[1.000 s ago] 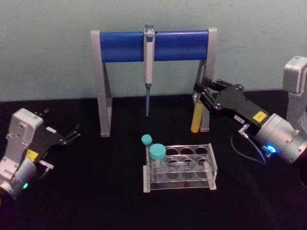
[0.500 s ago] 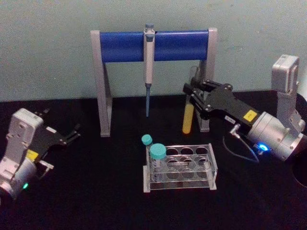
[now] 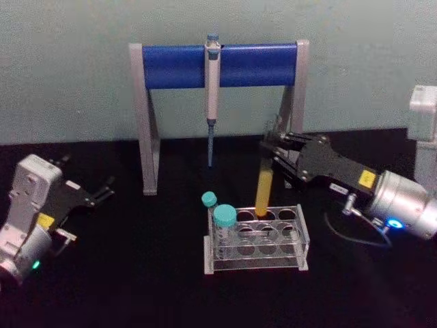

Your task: Pick up the test tube from the test tube rack, shake it, then place it back into the test tube rack.

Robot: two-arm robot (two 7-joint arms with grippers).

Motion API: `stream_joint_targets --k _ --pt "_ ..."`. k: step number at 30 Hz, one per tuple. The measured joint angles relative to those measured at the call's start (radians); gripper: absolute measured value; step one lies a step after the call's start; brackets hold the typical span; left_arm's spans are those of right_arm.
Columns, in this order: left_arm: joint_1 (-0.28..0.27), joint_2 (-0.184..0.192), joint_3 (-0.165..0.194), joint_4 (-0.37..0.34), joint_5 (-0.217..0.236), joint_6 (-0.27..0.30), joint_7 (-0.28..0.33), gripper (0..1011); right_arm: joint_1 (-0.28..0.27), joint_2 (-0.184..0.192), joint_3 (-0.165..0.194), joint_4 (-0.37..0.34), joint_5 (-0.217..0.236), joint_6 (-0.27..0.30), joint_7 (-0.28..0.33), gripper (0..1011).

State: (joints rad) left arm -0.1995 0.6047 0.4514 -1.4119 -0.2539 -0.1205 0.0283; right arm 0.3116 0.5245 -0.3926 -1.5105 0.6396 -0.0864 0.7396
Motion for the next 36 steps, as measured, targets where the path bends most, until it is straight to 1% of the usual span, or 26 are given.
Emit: stream_joint_targets --k 1,4,5,6,9,10,12,13,16,17,18,19,22,23,25,26,30,31,35,36 --pt "0.000 0.000 0.000 0.000 0.000 0.000 0.000 1001 -0.009 0.019 0.002 -0.015 0.012 0.009 0.010 234" --pt "0.000 0.000 0.000 0.000 0.000 0.000 0.000 1001 -0.027 0.057 0.008 -0.047 0.026 0.030 0.011 234" --pt "0.000 0.000 0.000 0.000 0.000 0.000 0.000 1001 -0.031 0.065 0.009 -0.055 0.027 0.037 0.007 234" --pt "0.000 0.000 0.000 0.000 0.000 0.000 0.000 1001 -0.042 0.084 0.015 -0.071 0.029 0.050 -0.007 234" --pt "0.000 0.000 0.000 0.000 0.000 0.000 0.000 1001 -0.058 0.108 0.025 -0.089 0.033 0.063 -0.032 234" --pt "0.000 0.000 0.000 0.000 0.000 0.000 0.000 1001 -0.069 0.121 0.035 -0.100 0.033 0.068 -0.053 234" --pt "0.000 0.000 0.000 0.000 0.000 0.000 0.000 1001 -0.082 0.134 0.048 -0.111 0.033 0.071 -0.085 234" --pt "0.000 0.000 0.000 0.000 0.000 0.000 0.000 1001 -0.092 0.140 0.057 -0.119 0.030 0.073 -0.117 234" --pt "0.000 0.000 0.000 0.000 0.000 0.000 0.000 1001 -0.103 0.143 0.073 -0.128 0.012 0.075 -0.172 234" --pt "0.000 0.000 0.000 0.000 0.000 0.000 0.000 1001 -0.106 0.139 0.081 -0.131 -0.005 0.076 -0.206 234" --pt "0.000 0.000 0.000 0.000 0.000 0.000 0.000 1001 -0.107 0.135 0.084 -0.133 -0.016 0.076 -0.225 234" --pt "0.000 0.000 0.000 0.000 0.000 0.000 0.000 1001 -0.106 0.123 0.086 -0.133 -0.040 0.076 -0.258 234" --pt "0.000 0.000 0.000 0.000 0.000 0.000 0.000 1001 -0.099 0.101 0.086 -0.129 -0.074 0.076 -0.299 234" --pt "0.000 0.000 0.000 0.000 0.000 0.000 0.000 1001 -0.089 0.082 0.083 -0.121 -0.094 0.075 -0.323 234" --pt "0.000 0.000 0.000 0.000 0.000 0.000 0.000 1001 -0.079 0.060 0.077 -0.109 -0.112 0.075 -0.342 234" --pt "0.000 0.000 0.000 0.000 0.000 0.000 0.000 1001 -0.069 0.043 0.071 -0.097 -0.123 0.072 -0.351 234" --pt "0.000 0.000 0.000 0.000 0.000 0.000 0.000 1001 -0.042 -0.003 0.054 -0.063 -0.140 0.059 -0.350 234" --pt "0.000 0.000 0.000 0.000 0.000 0.000 0.000 1001 -0.033 -0.017 0.049 -0.052 -0.142 0.053 -0.338 234" --pt "0.000 0.000 0.000 0.000 0.000 0.000 0.000 1001 -0.023 -0.035 0.042 -0.038 -0.131 0.040 -0.295 234" --pt "0.000 0.000 0.000 0.000 0.000 0.000 0.000 1001 -0.018 -0.040 0.038 -0.034 -0.118 0.033 -0.261 234"
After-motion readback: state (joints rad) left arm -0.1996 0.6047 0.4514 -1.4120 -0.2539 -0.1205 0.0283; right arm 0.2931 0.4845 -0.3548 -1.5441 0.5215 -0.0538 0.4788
